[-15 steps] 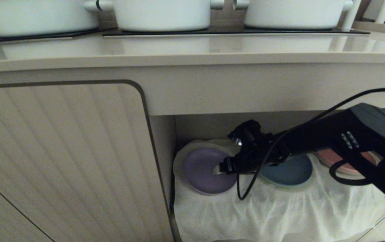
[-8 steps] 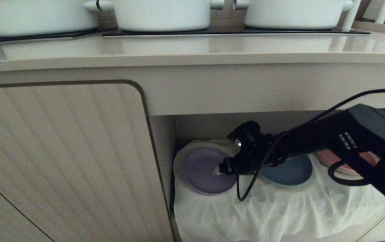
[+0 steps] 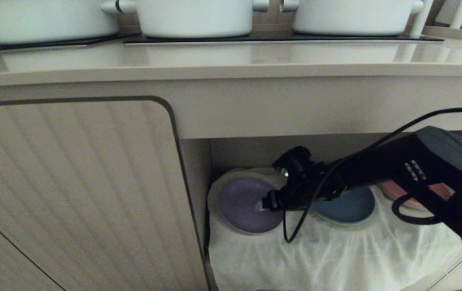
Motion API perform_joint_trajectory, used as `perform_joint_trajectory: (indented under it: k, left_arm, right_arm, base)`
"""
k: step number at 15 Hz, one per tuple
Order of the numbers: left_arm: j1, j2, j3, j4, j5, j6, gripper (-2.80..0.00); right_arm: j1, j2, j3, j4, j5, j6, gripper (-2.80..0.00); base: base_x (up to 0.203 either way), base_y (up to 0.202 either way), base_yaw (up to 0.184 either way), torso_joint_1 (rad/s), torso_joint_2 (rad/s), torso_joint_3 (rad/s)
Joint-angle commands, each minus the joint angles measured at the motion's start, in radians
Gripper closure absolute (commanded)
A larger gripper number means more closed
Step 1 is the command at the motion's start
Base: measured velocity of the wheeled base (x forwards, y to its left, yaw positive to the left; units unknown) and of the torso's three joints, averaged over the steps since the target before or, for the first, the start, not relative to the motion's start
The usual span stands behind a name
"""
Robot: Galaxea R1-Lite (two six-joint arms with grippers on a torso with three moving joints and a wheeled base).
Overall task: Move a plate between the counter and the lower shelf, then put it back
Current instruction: Pick up the plate in the cupboard
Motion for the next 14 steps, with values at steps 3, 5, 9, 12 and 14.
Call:
perform_joint_trajectory:
  k: [3,5,9,12,14]
  left_arm:
    - [0.000,0.000,0.000,0.000,0.000,0.000,0.00]
    - [0.000,0.000,0.000,0.000,0.000,0.000,0.00]
    - [0.000,0.000,0.000,0.000,0.000,0.000,0.00]
    - [0.000,0.001,0.000,0.000,0.000,0.000,0.00]
    - [0.000,0.000,0.000,0.000,0.000,0.000,0.00]
  right_arm:
    - [0.000,0.000,0.022,-0.002,-0.007,0.003,-2.80]
    - [0.000,-0.003,0.029,-0.010,-0.006,0.004,-2.80]
    - [0.000,-0.002,0.030,-0.007,-0.007,0.003,0.00]
    - [0.000,-0.003,0.032,-0.007,-0.008,0.003,0.00]
    - [-0.002,-0.005,0.032,-0.005,-0.009,0.003,0.00]
  base:
    - [0.000,0.000,0.000,0.000,0.00,0.000]
    - [0.000,0.000,0.000,0.000,0.00,0.000]
    - [0.000,0.000,0.000,0.000,0.00,0.000]
    - [0.000,0.000,0.000,0.000,0.00,0.000]
    - [0.000,0.000,0.000,0.000,0.00,0.000]
